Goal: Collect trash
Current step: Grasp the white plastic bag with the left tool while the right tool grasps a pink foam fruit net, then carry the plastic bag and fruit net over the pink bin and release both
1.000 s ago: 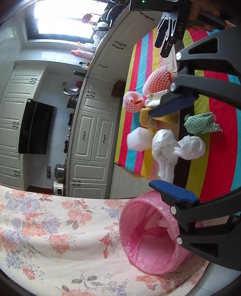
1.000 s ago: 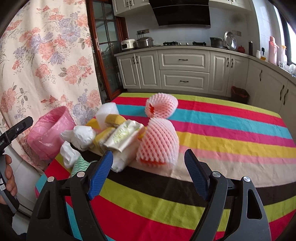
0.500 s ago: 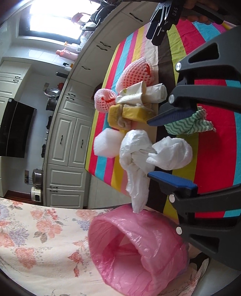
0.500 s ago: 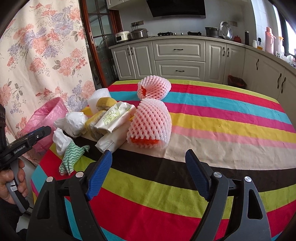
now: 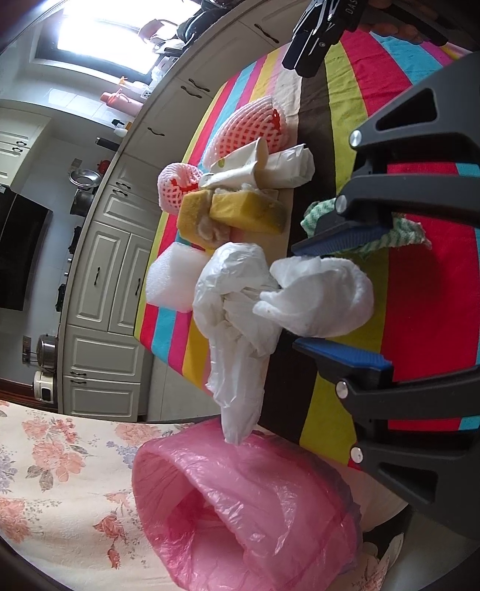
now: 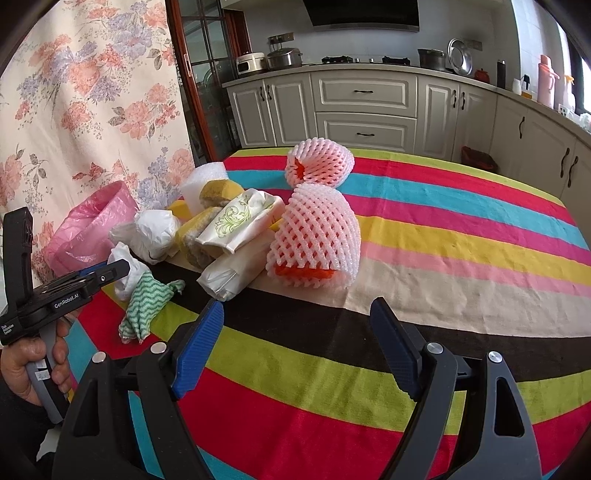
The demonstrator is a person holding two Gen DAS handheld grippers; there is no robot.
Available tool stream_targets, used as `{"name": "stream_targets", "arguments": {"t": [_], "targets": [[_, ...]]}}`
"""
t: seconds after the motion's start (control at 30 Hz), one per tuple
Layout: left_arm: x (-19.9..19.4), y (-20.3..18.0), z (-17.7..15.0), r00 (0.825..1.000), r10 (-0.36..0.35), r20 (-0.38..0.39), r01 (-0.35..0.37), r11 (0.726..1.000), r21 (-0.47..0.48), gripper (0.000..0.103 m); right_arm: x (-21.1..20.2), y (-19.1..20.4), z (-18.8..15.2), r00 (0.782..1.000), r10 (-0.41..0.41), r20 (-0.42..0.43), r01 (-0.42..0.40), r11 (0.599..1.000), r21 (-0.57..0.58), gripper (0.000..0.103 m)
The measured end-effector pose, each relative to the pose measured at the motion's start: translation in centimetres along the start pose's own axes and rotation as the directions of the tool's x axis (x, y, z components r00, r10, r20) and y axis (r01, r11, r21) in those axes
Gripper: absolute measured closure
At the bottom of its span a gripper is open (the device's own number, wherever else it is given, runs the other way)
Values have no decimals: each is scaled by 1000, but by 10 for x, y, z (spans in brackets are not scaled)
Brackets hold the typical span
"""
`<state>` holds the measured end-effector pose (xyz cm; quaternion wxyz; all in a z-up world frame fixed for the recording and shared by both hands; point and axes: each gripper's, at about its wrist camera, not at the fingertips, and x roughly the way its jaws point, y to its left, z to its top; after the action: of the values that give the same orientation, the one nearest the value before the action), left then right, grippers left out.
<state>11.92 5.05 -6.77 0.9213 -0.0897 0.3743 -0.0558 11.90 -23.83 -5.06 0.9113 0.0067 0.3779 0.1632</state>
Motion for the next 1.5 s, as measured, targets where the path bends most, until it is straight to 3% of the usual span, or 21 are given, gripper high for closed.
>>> {"name": "stream_targets", "arguments": {"t": [0.37, 0.93, 1.07, 1.27, 1.5], "targets": [[11, 1, -4, 1000, -12, -29, 12, 1000, 2, 81, 15, -6, 17, 999, -37, 3, 37, 999, 2, 26], [-7, -4, 11, 1000, -26, -3, 26, 999, 22, 83, 67, -11, 49, 997, -53, -49, 53, 999, -10, 26], [-13, -7, 16, 999, -36, 7, 36, 999, 27, 83, 77, -10, 50, 996, -52, -76, 51, 999, -18, 32], [-21, -10, 23, 999, -46, 25, 45, 998, 32, 83, 82, -7, 48, 994, -49, -96, 46, 998, -34, 61], [-29, -10, 29, 997, -57, 49, 55, 998, 28, 83, 66, -13, 47, 996, -53, -73, 52, 999, -15, 70]]}}
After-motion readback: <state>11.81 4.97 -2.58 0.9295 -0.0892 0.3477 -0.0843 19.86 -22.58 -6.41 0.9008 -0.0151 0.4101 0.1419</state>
